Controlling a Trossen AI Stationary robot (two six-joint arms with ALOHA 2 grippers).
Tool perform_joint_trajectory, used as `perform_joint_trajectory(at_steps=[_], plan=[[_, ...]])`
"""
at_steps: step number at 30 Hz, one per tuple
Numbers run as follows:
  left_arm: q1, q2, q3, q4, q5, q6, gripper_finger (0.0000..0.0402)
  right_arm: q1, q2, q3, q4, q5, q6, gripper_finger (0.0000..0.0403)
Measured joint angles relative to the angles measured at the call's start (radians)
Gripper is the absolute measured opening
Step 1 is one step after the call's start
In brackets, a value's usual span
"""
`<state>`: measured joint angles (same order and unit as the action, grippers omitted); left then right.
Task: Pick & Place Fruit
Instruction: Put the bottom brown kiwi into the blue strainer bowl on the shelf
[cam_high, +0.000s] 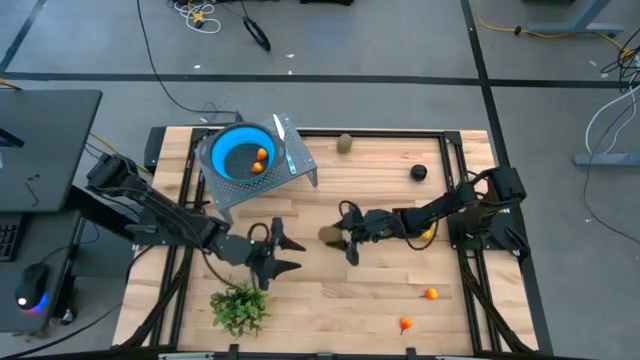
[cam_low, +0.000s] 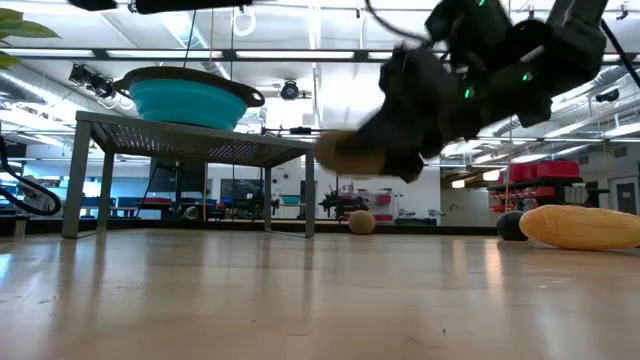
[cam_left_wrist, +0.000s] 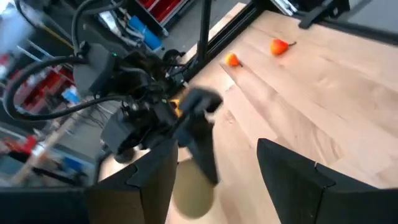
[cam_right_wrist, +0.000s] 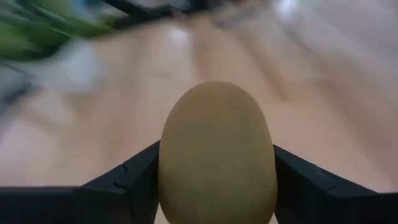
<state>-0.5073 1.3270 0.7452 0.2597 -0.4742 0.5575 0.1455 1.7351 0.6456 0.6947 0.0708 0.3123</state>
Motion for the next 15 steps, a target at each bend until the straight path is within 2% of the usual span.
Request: perform_joint_trajectory(at_steps=[2, 5, 10, 15], plan=[[-0.023, 0.000, 0.000, 0.001, -0.050, 0.028, 0.0241, 0.017, -0.001, 0.000, 0.059, -0.045, 0.026, 0.0244], [-0.048, 0.000, 0.000, -0.001, -0.087, 0.057, 0.0268, 0.040, -0.001, 0.004, 0.094, -0.052, 0.039, 0.0244], [-0.056, 0.045, 0.000, -0.001, -0.115, 0.064, 0.0328, 0.059, -0.001, 0.066, 0.074, -0.047, 0.039, 0.0244], [-0.054, 0.141, 0.000, 0.109, -0.186, 0.140, 0.0370, 0.078, -0.001, 0.142, 0.012, -0.046, 0.022, 0.0244]])
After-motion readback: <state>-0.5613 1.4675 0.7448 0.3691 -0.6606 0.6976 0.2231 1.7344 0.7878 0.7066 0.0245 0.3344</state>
